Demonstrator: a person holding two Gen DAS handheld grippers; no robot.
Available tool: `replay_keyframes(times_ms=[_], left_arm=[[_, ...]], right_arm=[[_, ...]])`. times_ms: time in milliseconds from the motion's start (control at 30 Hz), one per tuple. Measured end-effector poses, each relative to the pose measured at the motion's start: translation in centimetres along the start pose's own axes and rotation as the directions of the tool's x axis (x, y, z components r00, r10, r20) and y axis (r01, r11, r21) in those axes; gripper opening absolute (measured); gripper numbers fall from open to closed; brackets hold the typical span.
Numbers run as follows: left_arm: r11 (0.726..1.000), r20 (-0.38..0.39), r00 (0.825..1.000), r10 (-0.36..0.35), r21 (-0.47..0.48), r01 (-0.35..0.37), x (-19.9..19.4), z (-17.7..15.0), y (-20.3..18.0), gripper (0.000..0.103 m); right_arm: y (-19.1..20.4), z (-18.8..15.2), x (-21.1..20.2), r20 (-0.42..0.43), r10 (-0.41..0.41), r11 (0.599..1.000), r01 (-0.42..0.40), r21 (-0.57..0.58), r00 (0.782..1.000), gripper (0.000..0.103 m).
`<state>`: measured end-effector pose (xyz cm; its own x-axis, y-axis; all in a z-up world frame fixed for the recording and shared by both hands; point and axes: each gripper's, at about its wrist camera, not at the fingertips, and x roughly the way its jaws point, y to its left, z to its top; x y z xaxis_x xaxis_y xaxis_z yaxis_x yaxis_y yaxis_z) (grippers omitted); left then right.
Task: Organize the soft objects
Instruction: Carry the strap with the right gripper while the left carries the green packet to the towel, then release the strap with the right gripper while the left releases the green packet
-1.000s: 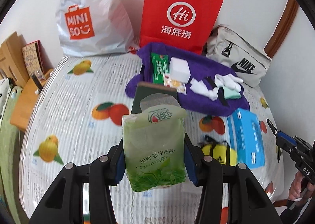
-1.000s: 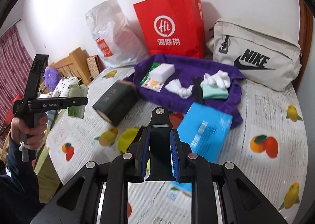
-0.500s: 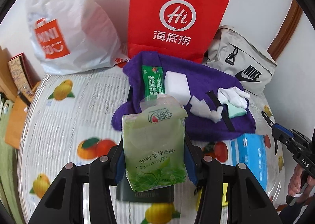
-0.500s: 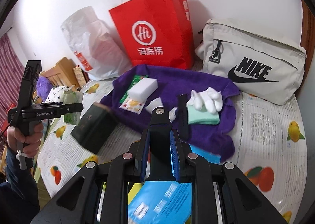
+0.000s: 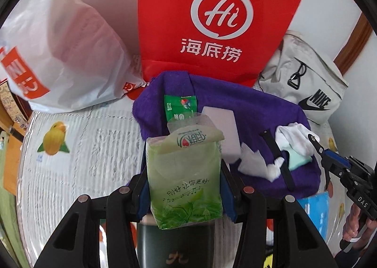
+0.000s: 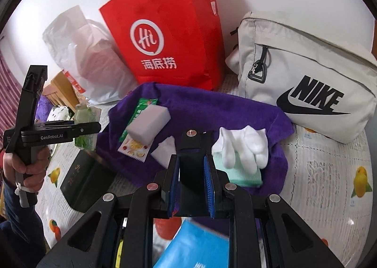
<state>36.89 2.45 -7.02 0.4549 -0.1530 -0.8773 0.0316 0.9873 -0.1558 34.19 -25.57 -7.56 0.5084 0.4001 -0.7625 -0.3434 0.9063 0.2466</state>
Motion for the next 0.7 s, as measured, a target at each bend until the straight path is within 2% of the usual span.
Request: replay_keyframes(times_ms=[167,467,567,633,700], left_arm=[[1.000,-0.050,0.999,0.014,-0.008,-0.014,2.3,0.9,0.0,0.048],[1.000,-0.105,0.994,-0.015,-0.002,0.015,5.2,1.4,-0.6,0.048],[0.999,-0.118,0.992,-0.037,-0.007,0.036,5.7,1.5,-0.7,0.054],[0.999,-0.116,0.993,-0.037,0.004,0.038,5.8,1.5,-0.9,0.066],[1.000,-0.102,0.995,-0.025,0.016,0.027,5.6,1.4,-1.2,0.070]], right_arm=[[-0.7,0.8,2.3,-0.036,-0.025,1.000,0.025,0.009,0.999,0.021],[-1.5,0.9,5.7,-0.116,-0.040,0.999,0.043,0.024,0.992,0.022],[-1.9,0.9,6.6,-0.145,-0.039,0.998,0.045,0.035,0.989,0.022],[-2.1,0.8,6.9,-0.154,-0.036,0.998,0.044,0.047,0.987,0.022],[-2.3,0.9,7.0,-0.154,-0.030,0.997,0.039,0.060,0.988,0.025]])
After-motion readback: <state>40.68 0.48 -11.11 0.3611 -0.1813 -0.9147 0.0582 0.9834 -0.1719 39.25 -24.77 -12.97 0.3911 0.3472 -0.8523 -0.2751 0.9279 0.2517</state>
